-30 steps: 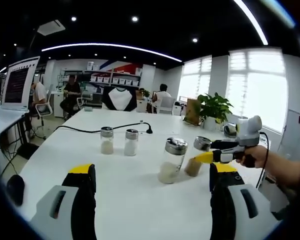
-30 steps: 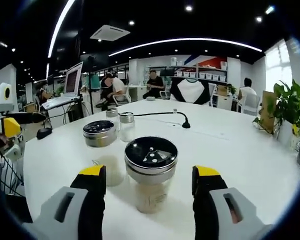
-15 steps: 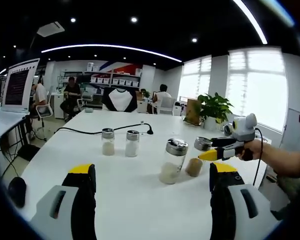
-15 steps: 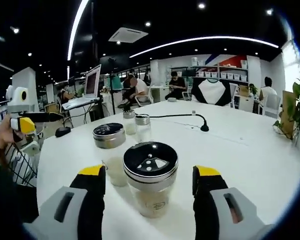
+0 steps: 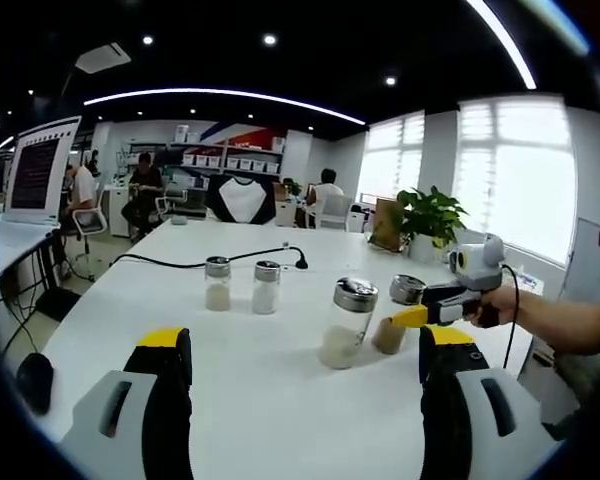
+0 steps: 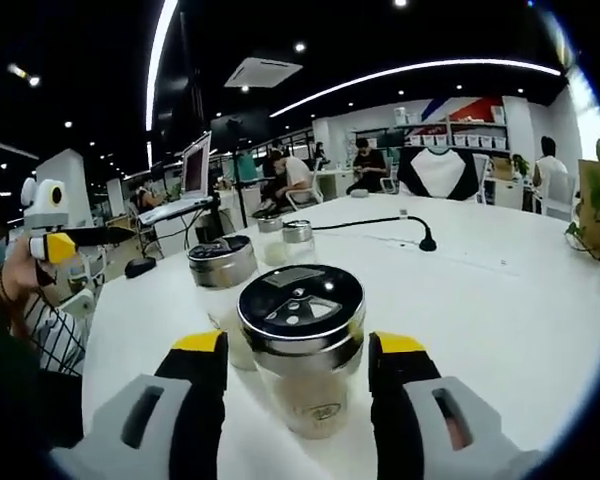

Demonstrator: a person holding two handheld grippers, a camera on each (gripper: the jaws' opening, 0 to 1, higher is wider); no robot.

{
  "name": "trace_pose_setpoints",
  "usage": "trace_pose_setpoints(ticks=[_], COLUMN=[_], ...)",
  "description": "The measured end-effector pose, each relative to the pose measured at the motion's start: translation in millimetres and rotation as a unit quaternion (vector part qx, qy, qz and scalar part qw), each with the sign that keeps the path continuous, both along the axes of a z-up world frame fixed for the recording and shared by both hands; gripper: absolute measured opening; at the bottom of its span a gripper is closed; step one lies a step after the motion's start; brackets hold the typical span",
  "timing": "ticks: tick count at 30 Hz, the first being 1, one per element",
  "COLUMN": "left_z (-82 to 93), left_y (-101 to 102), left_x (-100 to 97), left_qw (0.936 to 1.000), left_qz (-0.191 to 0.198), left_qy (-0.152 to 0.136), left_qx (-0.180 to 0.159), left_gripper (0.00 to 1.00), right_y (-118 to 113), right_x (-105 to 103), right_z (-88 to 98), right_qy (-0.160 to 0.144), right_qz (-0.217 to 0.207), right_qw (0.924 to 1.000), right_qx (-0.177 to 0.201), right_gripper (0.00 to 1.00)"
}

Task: Rotate the seasoning bottle until the label or dispensing opening points toward the visible target arrow and the bottle remains upright within the marked orientation range

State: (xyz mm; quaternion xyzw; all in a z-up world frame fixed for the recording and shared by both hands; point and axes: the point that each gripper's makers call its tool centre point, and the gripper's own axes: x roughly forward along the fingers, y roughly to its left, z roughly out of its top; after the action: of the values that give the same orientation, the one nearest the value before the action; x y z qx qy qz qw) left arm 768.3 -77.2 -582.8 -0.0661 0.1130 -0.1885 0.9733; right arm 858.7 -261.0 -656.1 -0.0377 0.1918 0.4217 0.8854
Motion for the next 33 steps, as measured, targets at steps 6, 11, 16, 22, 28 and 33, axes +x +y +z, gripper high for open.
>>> trace_pose_setpoints(ticks=[6,11,16,22,28,33], left_z=[-1.5,-0.7,-1.5,-1.8,0.4,1.5], left_y=[0.4,2.2,-1.4,-2.7,-4.3,-5.1], left_x=[-1.8,-1.6,-1.6,-1.0,0.3,1.8], left_qw=[1.0,1.0,1.0,1.0,1.0,0.9999], left_qz=[0.0,0.003,-0.001,-0.002,-0.006,-0.009], left_qy=[0.002,0.001,0.003,0.003,-0.001,0.001], left_qx=[-0.001,-0.001,-0.001,0.0,0.001,0.004], left_gripper=[1.0,1.0,1.0,1.0,1.0,1.0], right_y=[-4.5,-3.2,-3.7,-4.1,-4.2,-4.2], right_x=[3.5,3.4,4.1,4.4,5.5,6.0], right_z=[-6.5,-5.1,-5.1,-5.1,-5.1,-5.1], right_qy=[-0.001,-0.011,-0.015,-0.017,-0.021,-0.025], right_qz=[-0.007,-0.004,-0.003,-0.009,-0.018,-0.033], right_qw=[0.9998,0.9997,0.9997,0.9997,0.9995,0.999], right_qx=[-0.02,-0.02,-0.017,-0.016,-0.012,-0.013], right_gripper=[0.44,0.41,0.4,0.4,0.4,0.4])
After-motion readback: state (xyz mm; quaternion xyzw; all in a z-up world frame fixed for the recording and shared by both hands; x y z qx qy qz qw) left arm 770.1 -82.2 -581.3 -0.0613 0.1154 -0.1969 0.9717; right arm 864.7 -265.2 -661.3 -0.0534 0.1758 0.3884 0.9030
